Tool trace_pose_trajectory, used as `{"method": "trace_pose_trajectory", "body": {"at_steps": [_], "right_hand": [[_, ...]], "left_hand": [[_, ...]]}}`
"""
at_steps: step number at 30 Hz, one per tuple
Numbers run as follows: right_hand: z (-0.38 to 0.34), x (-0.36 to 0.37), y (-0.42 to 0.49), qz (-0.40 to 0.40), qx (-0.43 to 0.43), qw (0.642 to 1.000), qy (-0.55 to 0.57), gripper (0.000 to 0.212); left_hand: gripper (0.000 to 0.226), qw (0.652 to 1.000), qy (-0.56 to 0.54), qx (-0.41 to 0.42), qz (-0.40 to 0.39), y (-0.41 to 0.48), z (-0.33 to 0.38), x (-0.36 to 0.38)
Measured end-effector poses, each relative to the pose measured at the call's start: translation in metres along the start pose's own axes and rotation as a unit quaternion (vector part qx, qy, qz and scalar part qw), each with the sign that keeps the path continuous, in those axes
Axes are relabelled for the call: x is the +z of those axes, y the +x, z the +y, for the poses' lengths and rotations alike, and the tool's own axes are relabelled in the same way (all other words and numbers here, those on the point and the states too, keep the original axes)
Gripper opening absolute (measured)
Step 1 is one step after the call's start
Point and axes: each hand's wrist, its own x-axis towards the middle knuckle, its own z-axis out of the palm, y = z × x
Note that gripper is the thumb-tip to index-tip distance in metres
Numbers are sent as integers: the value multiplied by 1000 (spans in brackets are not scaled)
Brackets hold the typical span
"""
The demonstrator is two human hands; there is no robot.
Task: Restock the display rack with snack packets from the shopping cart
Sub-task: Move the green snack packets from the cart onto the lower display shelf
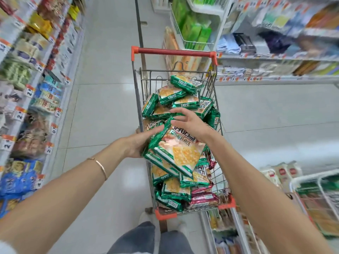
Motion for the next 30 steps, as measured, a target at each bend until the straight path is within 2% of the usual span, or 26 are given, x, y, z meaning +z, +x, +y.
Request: {"method": "trace_pose_trajectory", "body": {"at_steps": [3,5,7,8,9,11,13,15,18,20,24,27,30], "right_hand": [[9,-6,-8,43,-17,999,-18,45],[15,-16,-18,153,-16,988,-6,55],[26,-33,-36,241,61,966,71,81],[32,-41,-49,229,117,958,127,98],[41,-48,-63,179,171,952,179,107],[60,-55,-91,66,219,934,273,98],[76,-62,-117,54,221,910,347,81],[83,-71,-146,86,203,901,374,67],[96,-92,-196,123,172,906,367,48],[109,-107,-233,145,160,907,362,45],[129,-129,-310,200,134,898,368,55],[144,-144,-370,246,118,879,391,66],[164,-155,-430,322,113,847,407,52]], "left_hand": [[87,999,36,2,-12,10,-4,7],[79,999,36,8,10,16,-2,14],[68,999,24,26,24,18,4,24],[65,999,15,35,31,18,9,32],[63,998,8,42,35,18,14,40],[63,998,5,46,30,20,23,66],[62,998,33,44,12,22,28,98],[50,997,66,48,-11,18,30,135],[31,992,117,30,-33,7,32,189],[45,984,165,28,-61,3,30,228],[72,951,291,52,-95,2,18,311],[75,940,314,76,-107,0,9,379],[80,917,360,98,-142,1,0,446]]}}
